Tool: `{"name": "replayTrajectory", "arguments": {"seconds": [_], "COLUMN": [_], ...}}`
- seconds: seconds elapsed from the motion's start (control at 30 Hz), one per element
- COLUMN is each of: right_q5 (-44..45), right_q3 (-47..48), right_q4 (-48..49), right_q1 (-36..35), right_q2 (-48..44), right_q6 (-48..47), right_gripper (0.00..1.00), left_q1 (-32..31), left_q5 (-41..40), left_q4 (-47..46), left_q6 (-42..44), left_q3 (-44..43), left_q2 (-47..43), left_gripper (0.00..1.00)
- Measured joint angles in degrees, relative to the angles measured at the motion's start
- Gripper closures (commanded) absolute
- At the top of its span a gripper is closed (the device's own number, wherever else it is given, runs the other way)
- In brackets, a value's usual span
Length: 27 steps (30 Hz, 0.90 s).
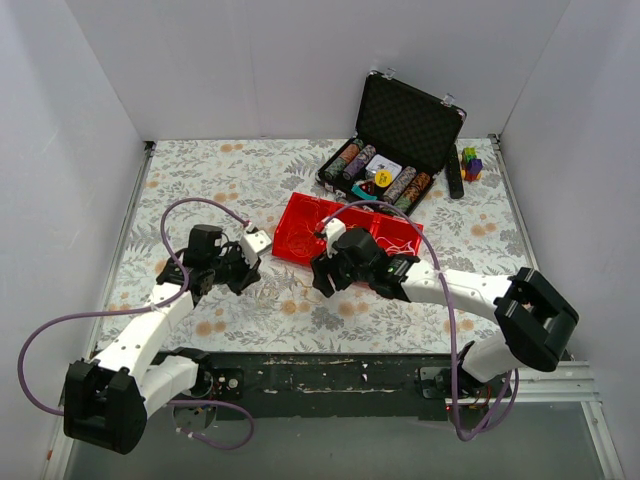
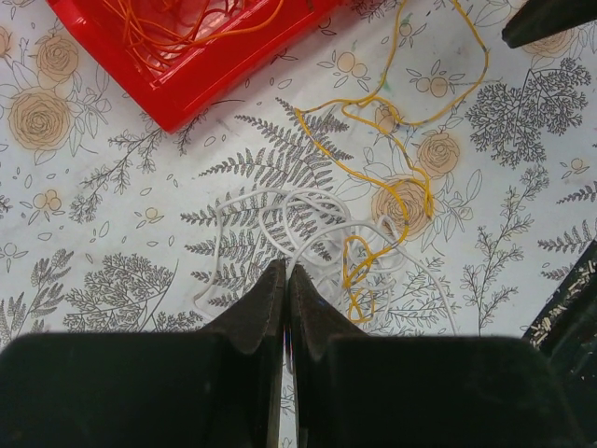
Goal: Untangle the cables
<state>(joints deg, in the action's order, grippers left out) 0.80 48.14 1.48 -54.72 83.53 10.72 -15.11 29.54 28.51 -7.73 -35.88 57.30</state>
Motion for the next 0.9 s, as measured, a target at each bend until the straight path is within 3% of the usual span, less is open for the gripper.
{"name": "replayTrajectory", "arguments": {"seconds": [0.3, 0.47, 0.6, 0.8, 0.9], "right_q5": [1.8, 1.6, 1.6, 3.3, 5.6], "right_q3": [-0.7, -0.9, -0.9, 1.3, 4.0], "right_q4": [2.3, 3.2, 3.2, 0.9, -2.7], "right_q1": [0.0, -0.2, -0.2, -0.2, -0.2], "right_q2": [4.1, 6.3, 7.0, 6.1, 0.6], "right_q6": [7.2, 9.5, 11.2, 11.6, 9.0], "right_gripper": [0.44, 0.61, 0.99, 0.99, 0.99], "left_q1": [0.0, 0.0, 0.0, 0.0, 0.0], "left_q5": [0.0, 0.0, 0.0, 0.0, -0.1], "left_q4": [0.0, 0.0, 0.0, -0.2, -0.6], "left_q6": [0.5, 0.9, 0.9, 0.8, 0.2], "left_q3": [0.0, 0.0, 0.0, 0.0, 0.0], "left_q2": [0.0, 0.0, 0.0, -0.1, -0.2], "left_gripper": [1.0, 1.0, 1.0, 1.0, 1.0]}}
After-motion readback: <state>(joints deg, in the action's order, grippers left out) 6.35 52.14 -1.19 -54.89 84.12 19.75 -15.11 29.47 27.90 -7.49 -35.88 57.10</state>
